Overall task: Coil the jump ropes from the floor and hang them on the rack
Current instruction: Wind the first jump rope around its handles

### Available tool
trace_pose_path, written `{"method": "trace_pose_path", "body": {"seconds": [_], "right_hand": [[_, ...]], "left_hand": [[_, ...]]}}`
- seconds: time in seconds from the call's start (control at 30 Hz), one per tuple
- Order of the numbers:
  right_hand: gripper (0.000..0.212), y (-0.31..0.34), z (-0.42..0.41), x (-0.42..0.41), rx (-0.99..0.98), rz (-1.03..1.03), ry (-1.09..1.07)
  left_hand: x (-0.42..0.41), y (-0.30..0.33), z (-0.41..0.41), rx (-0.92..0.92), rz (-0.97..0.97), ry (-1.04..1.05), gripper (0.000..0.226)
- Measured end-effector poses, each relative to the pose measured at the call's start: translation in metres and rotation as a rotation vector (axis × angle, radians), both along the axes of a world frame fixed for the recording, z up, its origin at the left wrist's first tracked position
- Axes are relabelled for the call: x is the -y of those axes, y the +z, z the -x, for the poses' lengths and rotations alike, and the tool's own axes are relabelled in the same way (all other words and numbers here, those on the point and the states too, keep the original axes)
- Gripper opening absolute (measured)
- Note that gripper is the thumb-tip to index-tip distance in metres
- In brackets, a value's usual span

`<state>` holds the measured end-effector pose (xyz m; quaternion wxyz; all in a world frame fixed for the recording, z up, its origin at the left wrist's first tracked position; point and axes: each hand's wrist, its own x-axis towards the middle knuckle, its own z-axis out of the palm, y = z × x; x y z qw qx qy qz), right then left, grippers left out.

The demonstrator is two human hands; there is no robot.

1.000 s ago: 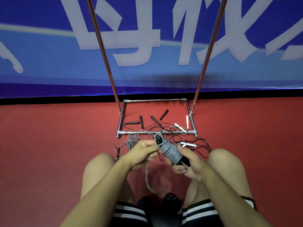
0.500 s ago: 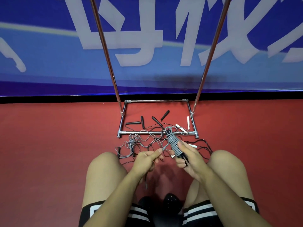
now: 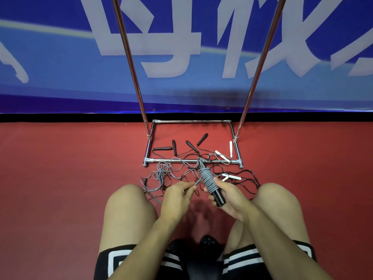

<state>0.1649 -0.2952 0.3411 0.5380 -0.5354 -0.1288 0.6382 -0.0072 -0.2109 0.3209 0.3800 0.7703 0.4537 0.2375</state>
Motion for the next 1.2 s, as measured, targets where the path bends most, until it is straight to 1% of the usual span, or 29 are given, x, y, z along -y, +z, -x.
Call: {"method": "trace_pose_path", "body": {"seconds": [0.07, 0.1, 0.13, 0.2, 0.27, 0.33, 0.43, 0.5, 0.53, 0.6, 0.63, 0.7, 0.8, 0.9, 1.0, 1.07, 1.1, 1.17, 1.2], "right_hand": [[0.035, 0.001, 0.004, 0.001, 0.000, -0.019, 0.028], [0.030, 0.000, 0.005, 0.002, 0.004, -0.019, 0.044], [0.026, 0.000, 0.006, 0.003, 0.021, -0.013, 0.064], [0.025, -0.002, 0.008, 0.005, 0.088, 0.016, 0.104], [0.029, -0.003, 0.008, 0.005, 0.174, 0.050, 0.116], [0.036, -0.004, 0.009, 0.004, 0.233, 0.068, 0.105], [0.040, -0.003, 0.010, 0.003, 0.218, 0.083, 0.106], [0.041, -0.002, 0.012, 0.004, 0.207, 0.095, 0.144], [0.041, -0.002, 0.012, 0.004, 0.210, 0.097, 0.147], [0.040, -0.003, 0.010, 0.004, 0.224, 0.092, 0.122], [0.042, -0.003, 0.009, 0.004, 0.232, 0.083, 0.115], [0.044, -0.004, 0.007, 0.004, 0.240, 0.054, 0.125], [0.038, -0.005, 0.005, 0.005, 0.219, 0.020, 0.112], [0.038, -0.005, 0.005, 0.006, 0.324, 0.016, 0.161], [0.038, -0.011, 0.006, 0.007, 0.398, 0.024, 0.150], [0.036, -0.013, 0.008, 0.006, 0.346, 0.041, 0.124], [0.037, -0.013, 0.008, 0.004, 0.279, 0.053, 0.109], [0.048, -0.013, 0.007, 0.002, 0.141, 0.076, 0.081], [0.053, -0.014, 0.006, 0.001, 0.107, 0.085, 0.069]], "left_hand": [[0.002, 0.003, 0.001, -0.063, -0.187, -0.061, 0.019], [0.002, 0.003, 0.001, -0.079, -0.240, -0.091, 0.019], [0.003, 0.004, 0.001, -0.095, -0.269, -0.110, 0.019], [0.003, 0.002, 0.002, -0.119, -0.268, -0.139, 0.019], [0.005, 0.003, 0.001, -0.109, -0.217, -0.161, 0.020], [0.007, 0.005, -0.001, -0.076, -0.123, -0.195, 0.023], [0.010, 0.008, -0.002, -0.074, 0.052, -0.196, 0.026], [0.006, 0.007, -0.001, -0.096, 0.124, -0.146, 0.017], [0.002, 0.007, 0.001, -0.093, 0.171, -0.119, 0.021], [-0.001, 0.011, 0.005, -0.037, 0.299, -0.064, 0.044], [-0.002, 0.013, 0.007, -0.006, 0.345, -0.051, 0.050], [-0.003, 0.016, 0.009, 0.037, 0.378, -0.054, 0.055], [0.002, 0.021, 0.008, 0.067, 0.407, -0.089, 0.047], [0.005, 0.022, 0.008, 0.072, 0.402, -0.089, 0.045], [0.009, 0.022, 0.004, 0.114, 0.436, -0.051, 0.044], [0.010, 0.019, 0.002, 0.141, 0.491, -0.027, 0.044], [0.011, 0.016, 0.002, 0.155, 0.516, -0.017, 0.045], [0.010, 0.010, 0.004, 0.155, 0.541, 0.006, 0.048], [0.009, 0.009, 0.004, 0.156, 0.559, 0.021, 0.049]]}}
